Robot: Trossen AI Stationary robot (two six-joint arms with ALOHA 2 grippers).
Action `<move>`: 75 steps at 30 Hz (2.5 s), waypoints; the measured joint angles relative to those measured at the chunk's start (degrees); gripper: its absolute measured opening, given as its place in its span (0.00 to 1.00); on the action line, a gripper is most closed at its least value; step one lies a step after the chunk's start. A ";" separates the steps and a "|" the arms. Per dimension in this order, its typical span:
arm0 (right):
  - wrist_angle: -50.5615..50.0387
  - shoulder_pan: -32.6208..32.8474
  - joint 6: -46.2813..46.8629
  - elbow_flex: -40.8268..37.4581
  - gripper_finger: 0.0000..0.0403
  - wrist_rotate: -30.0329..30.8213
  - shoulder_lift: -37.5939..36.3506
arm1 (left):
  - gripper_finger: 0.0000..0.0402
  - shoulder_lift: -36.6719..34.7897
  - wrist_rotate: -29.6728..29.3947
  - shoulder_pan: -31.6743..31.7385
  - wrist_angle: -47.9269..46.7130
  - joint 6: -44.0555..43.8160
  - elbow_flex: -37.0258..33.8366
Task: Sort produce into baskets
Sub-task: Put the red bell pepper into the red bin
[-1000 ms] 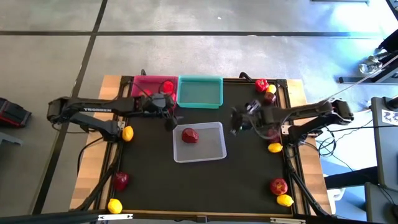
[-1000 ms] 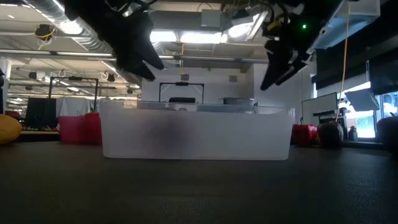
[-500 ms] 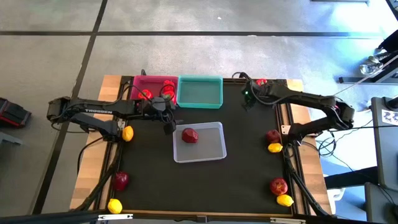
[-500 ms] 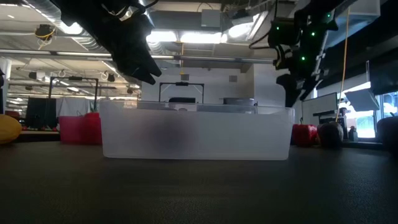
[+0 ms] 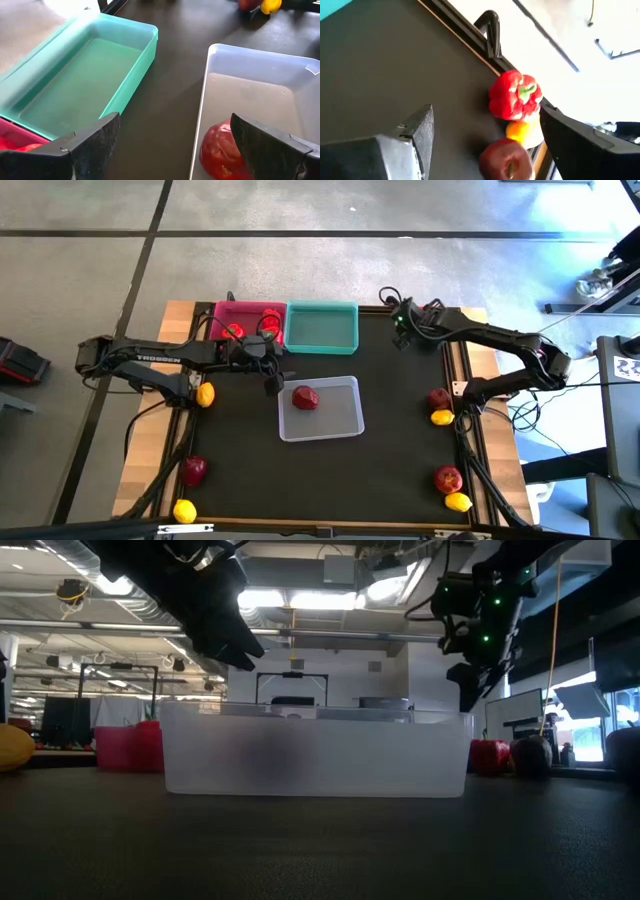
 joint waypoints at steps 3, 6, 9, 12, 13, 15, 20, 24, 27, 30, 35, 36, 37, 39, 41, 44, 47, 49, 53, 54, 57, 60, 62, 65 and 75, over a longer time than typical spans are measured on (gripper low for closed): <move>1.56 -0.04 -1.12 0.00 0.72 0.02 0.05 | 0.94 0.00 0.00 0.00 0.01 0.02 0.00; 1.88 -0.81 -1.16 0.00 0.72 -0.04 0.28 | 0.94 0.00 0.00 -0.06 0.00 -0.14 0.00; 1.77 -2.42 -0.84 0.00 0.72 -0.18 0.28 | 0.94 0.00 0.03 -0.13 -0.01 -0.22 0.00; 1.39 -4.50 -0.85 0.00 0.72 -1.71 0.28 | 0.94 0.00 0.03 -0.13 0.23 -0.26 0.00; 1.31 -5.11 -1.82 0.00 0.72 -2.65 0.28 | 0.94 0.00 0.03 -0.13 0.21 -0.26 0.00; 1.34 -5.69 -5.55 0.00 0.72 -6.36 0.28 | 0.94 0.00 0.03 -0.13 0.21 -0.26 0.00; 2.14 -5.41 -6.89 0.00 0.72 -16.14 0.31 | 0.94 0.00 0.03 -0.13 0.22 -0.27 0.00; 1.96 -5.57 -6.91 0.00 0.72 -14.10 0.31 | 0.94 0.00 0.05 -0.13 0.21 -0.59 0.00; 1.73 -5.56 -6.91 0.00 0.72 -8.10 0.31 | 0.94 0.00 0.07 -0.13 0.21 -1.64 0.00; 1.92 -6.19 -6.18 0.00 0.73 -5.71 0.31 | 0.94 0.00 0.08 -0.13 0.21 -2.03 0.00; 0.06 -10.93 -2.60 0.00 0.80 -5.88 1.27 | 0.94 0.00 0.09 -0.13 0.21 -1.70 0.00; -0.07 -12.29 -2.37 0.00 0.81 -5.57 1.55 | 0.94 0.00 0.13 -0.13 0.21 -1.50 0.00; -0.06 -13.53 -2.32 0.00 0.83 -5.46 1.64 | 0.94 0.00 0.13 -0.13 0.25 -1.41 0.00; -0.32 -15.55 -1.95 0.00 0.85 -6.19 1.64 | 0.94 0.00 0.16 -0.12 0.50 -1.31 0.00; -0.66 -16.57 -1.74 0.00 0.87 -8.15 1.60 | 0.94 0.00 0.15 -0.11 0.65 -1.29 0.00; -1.80 -16.86 -0.38 0.00 0.88 -10.80 1.57 | 0.94 0.00 0.14 -0.11 0.59 -1.29 0.00; -2.40 -16.77 1.91 -0.04 0.88 -8.29 2.30 | 0.94 0.01 0.13 -0.11 0.18 -1.29 0.00; -2.19 -16.85 2.00 -0.01 0.87 -7.63 3.39 | 0.94 0.02 0.13 -0.11 0.19 -1.29 0.00; 1.51 -18.98 1.96 0.09 0.85 -11.24 5.28 | 0.94 0.02 0.13 -0.11 0.19 -1.27 0.00; 2.94 -19.60 1.94 0.12 0.85 -11.97 5.79 | 0.94 0.02 0.13 -0.11 0.21 -1.25 0.00; 5.13 -21.25 1.96 0.17 0.84 -14.55 7.31 | 0.94 0.02 0.11 -0.11 0.21 -1.23 0.00; 4.89 -23.34 1.86 0.67 0.84 -15.17 8.45 | 0.94 0.02 0.11 -0.11 0.20 -1.25 0.00; 4.81 -24.62 1.74 1.11 0.84 -15.82 9.11 | 0.94 0.02 0.09 -0.11 0.21 -1.29 0.00; 6.06 -26.64 1.54 1.92 0.84 -18.20 9.92 | 0.94 0.02 0.11 -0.11 0.21 -1.29 0.00; 7.30 -29.23 0.80 3.15 0.84 -22.98 14.60 | 0.94 0.02 0.07 -0.11 0.21 -0.77 0.00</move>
